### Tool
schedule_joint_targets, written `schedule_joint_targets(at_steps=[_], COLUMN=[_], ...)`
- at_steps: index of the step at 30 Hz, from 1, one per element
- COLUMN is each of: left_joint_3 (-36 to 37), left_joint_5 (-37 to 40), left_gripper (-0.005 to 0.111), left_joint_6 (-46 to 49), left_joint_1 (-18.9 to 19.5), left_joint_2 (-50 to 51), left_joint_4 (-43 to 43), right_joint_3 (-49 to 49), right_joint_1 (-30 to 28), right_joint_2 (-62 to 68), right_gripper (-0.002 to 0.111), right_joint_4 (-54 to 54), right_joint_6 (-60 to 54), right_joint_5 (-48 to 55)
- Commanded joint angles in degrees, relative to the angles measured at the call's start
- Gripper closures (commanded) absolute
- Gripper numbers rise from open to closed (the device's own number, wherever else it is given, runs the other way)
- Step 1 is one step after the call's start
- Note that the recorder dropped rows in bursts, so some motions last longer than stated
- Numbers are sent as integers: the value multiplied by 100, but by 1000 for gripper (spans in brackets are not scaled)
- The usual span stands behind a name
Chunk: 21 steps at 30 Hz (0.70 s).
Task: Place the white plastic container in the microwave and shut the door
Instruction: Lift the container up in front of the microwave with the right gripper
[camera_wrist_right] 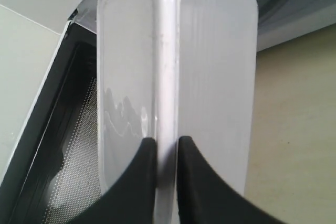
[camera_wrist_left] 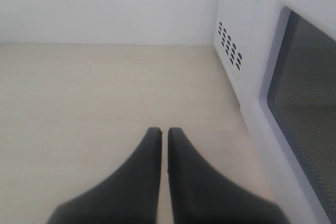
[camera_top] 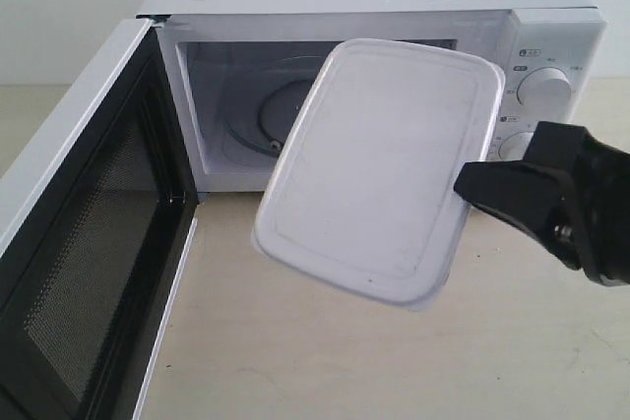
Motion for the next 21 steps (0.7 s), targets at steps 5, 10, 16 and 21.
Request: schedule_joint_targets(at_steps=[5,10,16,21], left_joint_3=[19,19,19,19], left_joint_5=[-80,-80,-80,-80], left_gripper=[102,102,102,102], left_joint_6=[-32,-32,-32,-32], left_joint_1=[-25,-25,-25,-25], left_joint_2=[-19,-19,-19,-19], left_joint_4=[-26,-26,-26,-26], right_joint_3=[69,-7,26,132], right_joint_1=[0,0,0,0], right_joint_2=[-484,-445,-444,-444], right_gripper=[108,108,108,108], right_joint_4=[-175,-129,-432,437], right_joint_6=[56,-120,50,50], right_joint_5=[443,524,615,743])
